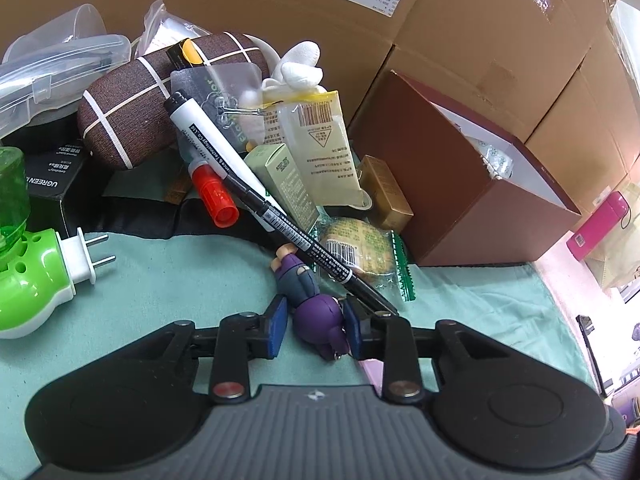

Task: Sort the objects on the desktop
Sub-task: 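Grasp the purple figure with left tool while right tool grasps the BOOM tag, then carry the keychain with both tools over the red box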

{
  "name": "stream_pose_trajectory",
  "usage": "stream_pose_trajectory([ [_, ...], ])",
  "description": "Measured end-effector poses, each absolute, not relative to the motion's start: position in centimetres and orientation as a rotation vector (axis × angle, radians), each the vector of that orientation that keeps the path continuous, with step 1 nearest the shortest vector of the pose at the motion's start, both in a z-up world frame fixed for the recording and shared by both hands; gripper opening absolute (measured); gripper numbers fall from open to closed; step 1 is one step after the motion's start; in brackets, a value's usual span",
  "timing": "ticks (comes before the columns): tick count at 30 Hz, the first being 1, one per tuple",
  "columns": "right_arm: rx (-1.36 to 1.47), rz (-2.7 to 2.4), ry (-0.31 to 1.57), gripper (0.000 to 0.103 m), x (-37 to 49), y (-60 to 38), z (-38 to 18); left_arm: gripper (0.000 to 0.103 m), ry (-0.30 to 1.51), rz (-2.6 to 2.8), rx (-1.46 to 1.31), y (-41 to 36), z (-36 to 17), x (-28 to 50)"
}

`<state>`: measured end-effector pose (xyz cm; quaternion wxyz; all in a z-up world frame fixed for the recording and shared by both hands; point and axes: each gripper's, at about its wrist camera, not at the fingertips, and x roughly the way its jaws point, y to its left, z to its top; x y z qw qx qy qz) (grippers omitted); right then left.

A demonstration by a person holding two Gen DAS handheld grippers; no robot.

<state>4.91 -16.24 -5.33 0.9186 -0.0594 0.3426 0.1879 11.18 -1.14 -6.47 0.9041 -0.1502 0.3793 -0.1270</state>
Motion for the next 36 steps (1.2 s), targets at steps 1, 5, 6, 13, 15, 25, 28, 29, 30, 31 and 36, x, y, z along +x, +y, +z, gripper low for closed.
stream_pose_trajectory([
  [1,-0.105,0.393,0.711,0.016,4.9,-16.5,-5.2,0.032,0.781,-0.261,-0.309,-1.2,-6.5,11.1],
  [5,-0.051,0.423,0.736,0.015,4.5,-17.5,-5.0,0.028,0.802,-0.269,-0.316,-1.0,-6.3,10.6],
  [6,-0.036,0.431,0.740,0.015,4.2,-17.8,-4.9,0.028,0.806,-0.274,-0.314,-1.0,-6.2,10.2],
  [13,0.014,0.460,0.690,0.014,2.2,-19.4,-2.7,0.028,0.771,-0.347,-0.317,-0.9,-4.0,6.9],
  [15,0.018,0.457,0.653,0.014,1.9,-19.7,-1.6,0.028,0.729,-0.357,-0.314,-1.1,-2.5,6.5],
  [25,-0.008,0.403,0.487,0.014,2.0,-22.4,3.8,0.028,0.599,-0.473,-0.277,-4.4,3.4,7.5],
  [28,-0.008,0.367,0.453,0.014,2.6,-23.6,5.0,0.028,0.598,-0.506,-0.287,-5.4,4.5,8.8],
  [29,-0.006,0.357,0.442,0.014,2.8,-24.0,5.3,0.028,0.598,-0.513,-0.291,-5.8,4.8,9.2],
  [30,-0.008,0.346,0.430,0.014,3.1,-24.3,5.7,0.028,0.596,-0.522,-0.292,-6.2,5.1,9.7],
  [31,-0.010,0.334,0.418,0.014,3.3,-24.7,6.1,0.028,0.594,-0.532,-0.291,-6.7,5.5,10.2],
  [36,-0.002,0.285,0.373,0.014,5.4,-26.8,7.7,0.028,0.566,-0.573,-0.265,-9.1,7.3,12.8],
])
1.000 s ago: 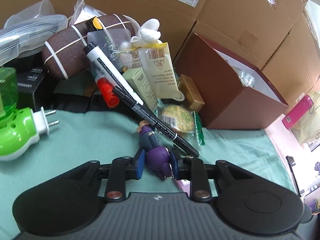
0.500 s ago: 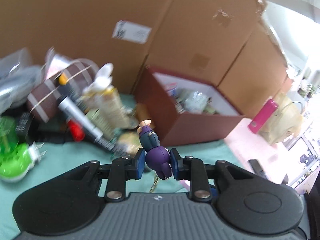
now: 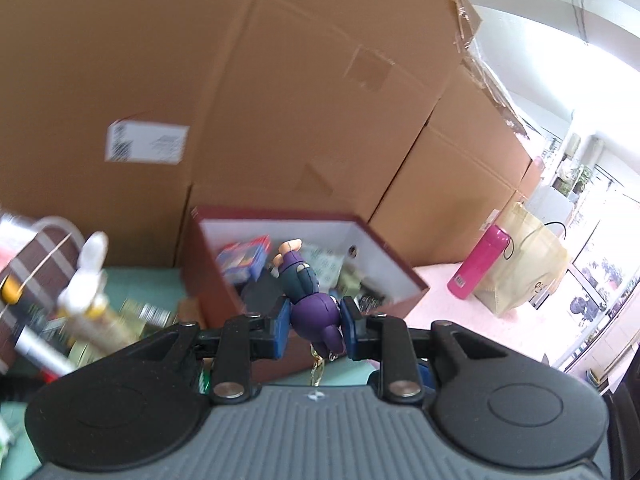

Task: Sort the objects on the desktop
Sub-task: 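Carry the keychain with both tools over the red box, then open both tools to release the keychain into the red box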

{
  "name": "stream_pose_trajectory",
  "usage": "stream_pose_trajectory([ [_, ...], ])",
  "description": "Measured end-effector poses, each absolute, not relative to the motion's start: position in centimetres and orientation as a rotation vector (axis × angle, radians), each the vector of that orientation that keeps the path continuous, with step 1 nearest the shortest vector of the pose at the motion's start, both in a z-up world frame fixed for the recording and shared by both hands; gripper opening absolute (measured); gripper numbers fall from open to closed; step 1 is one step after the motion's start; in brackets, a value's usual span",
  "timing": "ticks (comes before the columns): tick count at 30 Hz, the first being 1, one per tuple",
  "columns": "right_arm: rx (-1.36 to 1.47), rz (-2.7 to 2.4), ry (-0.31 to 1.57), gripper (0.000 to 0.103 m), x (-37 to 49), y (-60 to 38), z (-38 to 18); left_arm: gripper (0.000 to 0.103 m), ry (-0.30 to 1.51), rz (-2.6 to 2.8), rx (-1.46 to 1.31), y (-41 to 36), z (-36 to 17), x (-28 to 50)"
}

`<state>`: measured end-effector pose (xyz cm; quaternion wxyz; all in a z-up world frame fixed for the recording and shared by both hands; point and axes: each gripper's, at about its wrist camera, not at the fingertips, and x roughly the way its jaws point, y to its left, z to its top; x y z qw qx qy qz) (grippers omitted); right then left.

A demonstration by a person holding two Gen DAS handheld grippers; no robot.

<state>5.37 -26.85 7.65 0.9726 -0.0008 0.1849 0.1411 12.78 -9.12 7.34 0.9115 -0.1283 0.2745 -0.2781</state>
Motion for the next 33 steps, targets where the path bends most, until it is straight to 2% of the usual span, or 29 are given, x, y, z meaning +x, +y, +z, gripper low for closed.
stream_pose_trajectory([
  [8,0.049,0.198,0.367,0.014,11.0,-29.6,7.4,0.028,0.585,-0.611,-0.225,-12.9,7.3,18.6],
  [16,0.052,0.131,0.382,0.015,15.5,-31.3,5.9,0.028,0.625,-0.620,-0.184,-15.9,5.0,23.4],
  [33,0.044,0.124,0.496,0.015,20.1,-31.4,1.7,0.028,0.690,-0.580,-0.140,-16.8,1.2,27.2],
])
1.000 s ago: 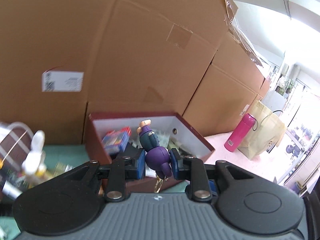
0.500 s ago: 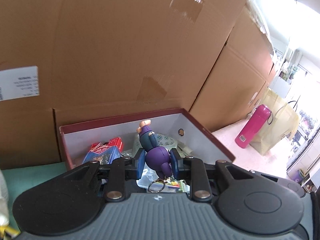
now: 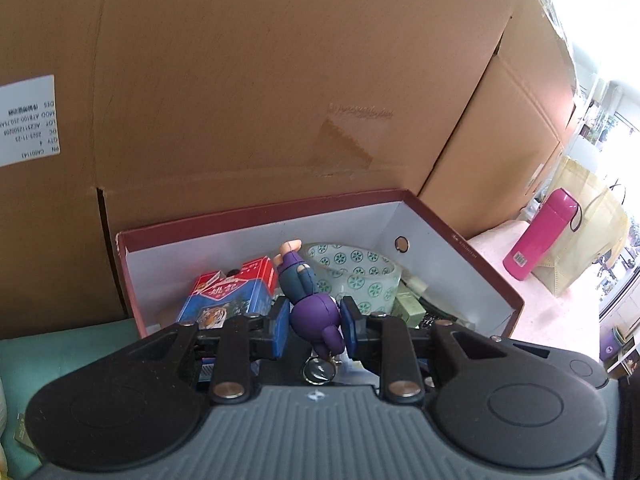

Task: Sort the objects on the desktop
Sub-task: 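Open both tools to release the keychain into the red box, then move both open tools back over the pile toward the black marker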

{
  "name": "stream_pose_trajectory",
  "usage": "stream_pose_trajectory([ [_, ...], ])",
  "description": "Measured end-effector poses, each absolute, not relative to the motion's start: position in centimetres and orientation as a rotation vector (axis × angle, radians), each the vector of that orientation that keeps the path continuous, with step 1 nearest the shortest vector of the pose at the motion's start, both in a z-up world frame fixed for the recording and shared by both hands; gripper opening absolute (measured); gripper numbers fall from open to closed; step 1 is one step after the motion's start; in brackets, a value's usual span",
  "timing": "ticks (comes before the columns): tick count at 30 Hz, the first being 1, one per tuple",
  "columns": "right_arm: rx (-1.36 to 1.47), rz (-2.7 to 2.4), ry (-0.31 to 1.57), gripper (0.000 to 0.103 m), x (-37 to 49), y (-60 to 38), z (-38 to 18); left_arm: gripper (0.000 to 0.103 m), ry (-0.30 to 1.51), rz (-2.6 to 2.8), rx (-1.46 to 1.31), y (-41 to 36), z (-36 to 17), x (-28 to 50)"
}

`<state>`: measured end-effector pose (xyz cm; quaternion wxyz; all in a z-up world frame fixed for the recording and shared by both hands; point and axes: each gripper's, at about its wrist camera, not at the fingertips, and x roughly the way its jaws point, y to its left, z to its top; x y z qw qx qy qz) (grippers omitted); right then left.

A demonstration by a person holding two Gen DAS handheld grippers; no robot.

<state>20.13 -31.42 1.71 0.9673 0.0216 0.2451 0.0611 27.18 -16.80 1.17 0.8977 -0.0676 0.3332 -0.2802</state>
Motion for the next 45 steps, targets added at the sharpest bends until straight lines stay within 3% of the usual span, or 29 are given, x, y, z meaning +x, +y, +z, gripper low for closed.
stream_pose_trajectory([
  [1,0.035,0.120,0.501,0.016,20.2,-31.3,1.6,0.033,0.681,-0.580,-0.143,-16.7,1.2,27.1],
  [2,0.021,0.116,0.510,0.021,20.4,-31.2,1.5,0.052,0.670,-0.591,-0.150,-16.5,1.4,26.9],
  [3,0.008,0.106,0.519,0.026,20.5,-31.1,1.6,0.063,0.660,-0.605,-0.162,-16.2,1.6,26.7],
  [4,-0.003,0.095,0.520,0.044,20.4,-30.9,1.6,0.080,0.643,-0.627,-0.183,-15.9,1.8,26.4],
  [5,-0.009,0.082,0.513,0.055,20.4,-31.0,1.7,0.088,0.622,-0.643,-0.204,-15.5,2.0,26.0],
  [7,-0.015,0.065,0.496,0.065,19.8,-30.9,1.8,0.092,0.590,-0.644,-0.215,-15.1,2.6,25.2],
  [8,-0.012,0.059,0.492,0.080,19.6,-30.9,2.0,0.095,0.582,-0.645,-0.212,-14.9,2.7,24.9],
  [10,-0.004,0.045,0.489,0.098,19.0,-30.7,2.2,0.096,0.585,-0.640,-0.203,-14.7,3.0,24.2],
  [28,0.010,0.049,0.484,0.099,10.6,-27.0,4.8,0.098,0.646,-0.647,-0.174,-11.8,3.4,15.1],
  [45,0.038,0.299,0.537,0.099,2.9,-19.9,1.6,0.098,0.647,-0.500,-0.295,-2.1,0.0,2.7],
])
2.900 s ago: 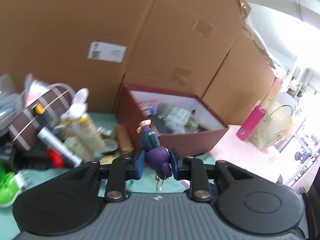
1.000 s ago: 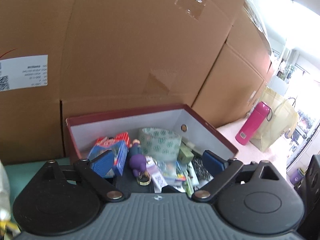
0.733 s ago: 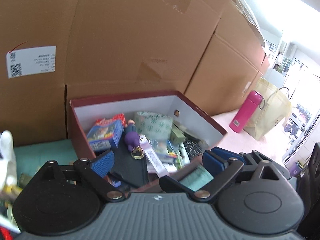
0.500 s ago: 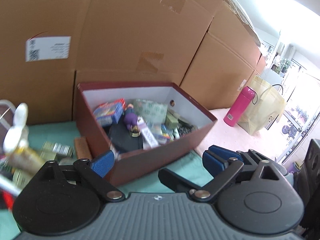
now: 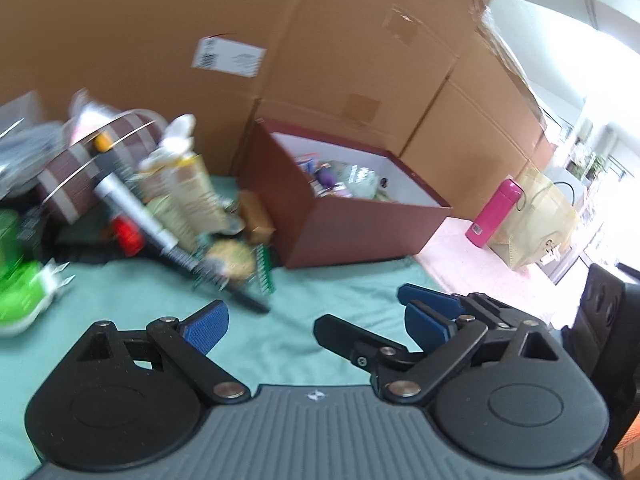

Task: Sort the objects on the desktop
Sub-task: 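Move both open tools back over the pile toward the black marker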

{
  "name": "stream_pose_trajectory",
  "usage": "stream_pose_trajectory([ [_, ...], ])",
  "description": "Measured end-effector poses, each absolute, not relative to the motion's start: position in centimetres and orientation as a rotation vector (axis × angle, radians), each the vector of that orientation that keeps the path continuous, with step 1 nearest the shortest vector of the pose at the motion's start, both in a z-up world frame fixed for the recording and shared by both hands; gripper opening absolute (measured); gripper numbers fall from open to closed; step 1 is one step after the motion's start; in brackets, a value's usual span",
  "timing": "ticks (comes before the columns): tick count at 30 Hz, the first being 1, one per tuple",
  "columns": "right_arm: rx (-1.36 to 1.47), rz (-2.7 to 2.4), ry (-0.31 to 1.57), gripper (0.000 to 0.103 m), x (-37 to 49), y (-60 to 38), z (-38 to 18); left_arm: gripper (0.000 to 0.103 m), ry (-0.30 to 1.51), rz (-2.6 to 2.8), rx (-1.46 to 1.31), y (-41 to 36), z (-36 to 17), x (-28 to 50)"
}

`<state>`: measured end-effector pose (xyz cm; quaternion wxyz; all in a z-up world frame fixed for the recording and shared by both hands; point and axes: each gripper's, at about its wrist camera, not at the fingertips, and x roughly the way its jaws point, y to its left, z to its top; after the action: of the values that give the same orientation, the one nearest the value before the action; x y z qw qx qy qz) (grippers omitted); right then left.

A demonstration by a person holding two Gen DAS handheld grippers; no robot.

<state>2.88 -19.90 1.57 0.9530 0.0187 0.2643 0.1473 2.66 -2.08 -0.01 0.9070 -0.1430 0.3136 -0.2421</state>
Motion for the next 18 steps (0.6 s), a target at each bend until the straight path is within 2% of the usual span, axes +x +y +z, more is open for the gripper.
stream_pose_trajectory([
  [13,-0.004,0.487,0.605,0.099,4.0,-12.8,-1.3,0.098,0.627,-0.257,-0.376,6.7,-2.6,1.6],
  [18,-0.021,0.459,0.600,0.098,5.6,-12.7,-1.9,0.098,0.642,-0.277,-0.398,7.3,-3.3,2.8],
])
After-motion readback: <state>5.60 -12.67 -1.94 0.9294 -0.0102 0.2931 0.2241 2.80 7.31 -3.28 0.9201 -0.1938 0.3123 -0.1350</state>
